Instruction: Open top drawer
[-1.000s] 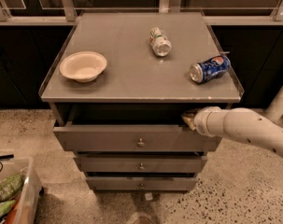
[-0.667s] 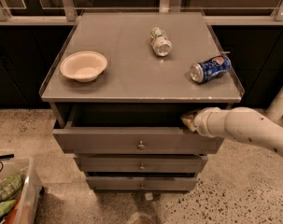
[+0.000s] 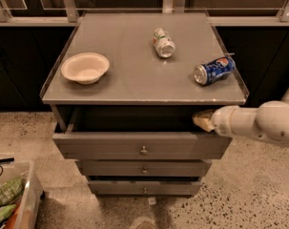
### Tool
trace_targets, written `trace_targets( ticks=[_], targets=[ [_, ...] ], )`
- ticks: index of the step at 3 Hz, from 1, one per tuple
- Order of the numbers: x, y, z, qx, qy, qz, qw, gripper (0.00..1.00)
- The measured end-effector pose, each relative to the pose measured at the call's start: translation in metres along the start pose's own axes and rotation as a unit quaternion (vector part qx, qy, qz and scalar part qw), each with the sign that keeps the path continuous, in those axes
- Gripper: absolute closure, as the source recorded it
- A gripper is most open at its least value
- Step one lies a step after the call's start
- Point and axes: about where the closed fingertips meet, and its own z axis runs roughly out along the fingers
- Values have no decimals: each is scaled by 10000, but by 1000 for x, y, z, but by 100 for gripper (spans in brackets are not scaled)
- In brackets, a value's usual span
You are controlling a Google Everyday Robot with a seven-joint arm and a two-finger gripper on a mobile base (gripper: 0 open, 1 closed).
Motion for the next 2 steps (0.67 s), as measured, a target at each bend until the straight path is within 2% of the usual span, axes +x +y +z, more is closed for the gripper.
trace_targets(
  ticks=[1, 2],
  targets=[
    [-2, -2, -14, -69, -97, -12, 9999, 100],
    [-2, -2, -14, -70, -95, -12, 9999, 100]
  ],
)
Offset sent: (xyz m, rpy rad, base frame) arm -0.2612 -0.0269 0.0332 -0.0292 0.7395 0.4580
